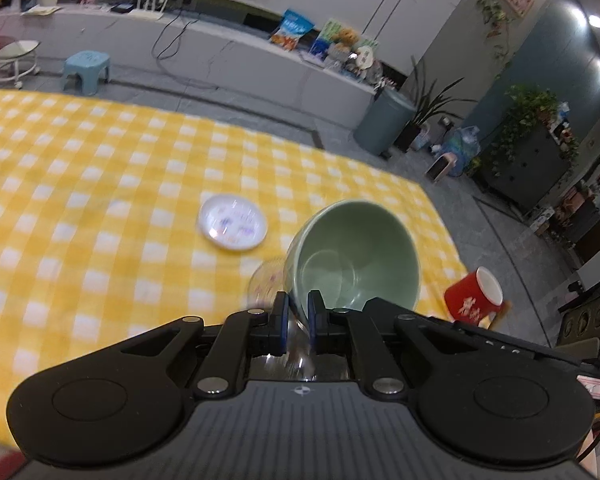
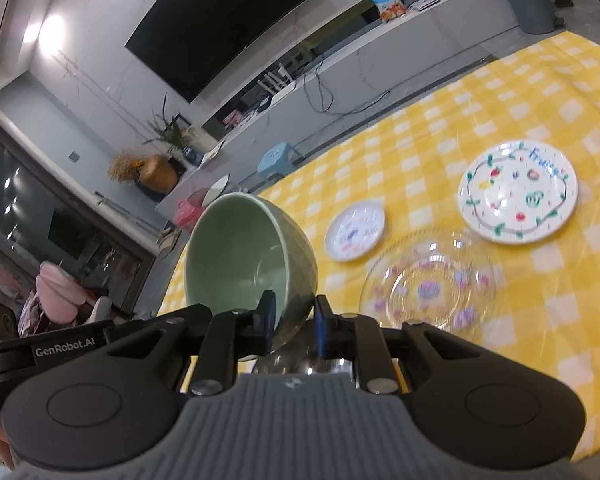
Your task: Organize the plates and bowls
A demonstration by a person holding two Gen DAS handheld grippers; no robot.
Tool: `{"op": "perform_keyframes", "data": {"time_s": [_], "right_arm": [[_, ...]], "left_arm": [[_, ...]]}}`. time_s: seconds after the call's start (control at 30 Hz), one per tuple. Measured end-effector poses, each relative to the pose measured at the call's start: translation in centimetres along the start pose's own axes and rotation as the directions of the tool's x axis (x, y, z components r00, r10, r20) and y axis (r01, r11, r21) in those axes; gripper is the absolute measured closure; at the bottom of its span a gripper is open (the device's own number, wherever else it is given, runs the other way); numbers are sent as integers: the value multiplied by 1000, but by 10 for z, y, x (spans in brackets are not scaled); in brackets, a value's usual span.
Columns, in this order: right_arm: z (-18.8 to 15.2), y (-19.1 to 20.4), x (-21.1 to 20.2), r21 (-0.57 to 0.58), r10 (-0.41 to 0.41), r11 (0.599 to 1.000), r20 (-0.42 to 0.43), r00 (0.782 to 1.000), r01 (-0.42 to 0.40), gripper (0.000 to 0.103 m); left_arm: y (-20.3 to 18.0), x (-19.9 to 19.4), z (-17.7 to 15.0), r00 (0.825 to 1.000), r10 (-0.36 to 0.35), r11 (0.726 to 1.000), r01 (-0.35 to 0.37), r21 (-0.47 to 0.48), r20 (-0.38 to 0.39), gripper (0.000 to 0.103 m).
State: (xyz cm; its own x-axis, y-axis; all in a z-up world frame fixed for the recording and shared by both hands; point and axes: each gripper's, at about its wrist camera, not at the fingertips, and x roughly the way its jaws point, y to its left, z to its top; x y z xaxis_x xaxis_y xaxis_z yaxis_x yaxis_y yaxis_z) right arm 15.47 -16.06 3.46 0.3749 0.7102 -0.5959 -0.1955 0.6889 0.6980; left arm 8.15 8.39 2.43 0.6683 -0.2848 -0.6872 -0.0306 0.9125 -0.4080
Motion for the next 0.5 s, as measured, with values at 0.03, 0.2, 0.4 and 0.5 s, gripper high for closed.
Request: {"op": "perform_keyframes", "data": {"time_s": [0.03, 0.2, 0.4, 0.5], "right_arm": [[-5, 1, -3, 0, 2, 1000, -9, 1000, -2, 85], [-29, -4, -4, 31, 15, 999, -72, 997, -12, 84], [-43, -17, 6, 71, -1, 997, -125, 992, 10, 82], [-46, -19, 12, 73, -7, 997, -137, 991, 17, 81]], "left_arm": [[1, -1, -5, 1000, 5, 1000, -5, -4, -8, 92], [8, -8, -23, 1000, 19, 1000, -19, -17, -22, 93], [14, 6, -33, 997, 51, 998, -54, -38, -64, 93], [15, 12, -37, 994, 79, 997, -80, -14, -81, 93]]}}
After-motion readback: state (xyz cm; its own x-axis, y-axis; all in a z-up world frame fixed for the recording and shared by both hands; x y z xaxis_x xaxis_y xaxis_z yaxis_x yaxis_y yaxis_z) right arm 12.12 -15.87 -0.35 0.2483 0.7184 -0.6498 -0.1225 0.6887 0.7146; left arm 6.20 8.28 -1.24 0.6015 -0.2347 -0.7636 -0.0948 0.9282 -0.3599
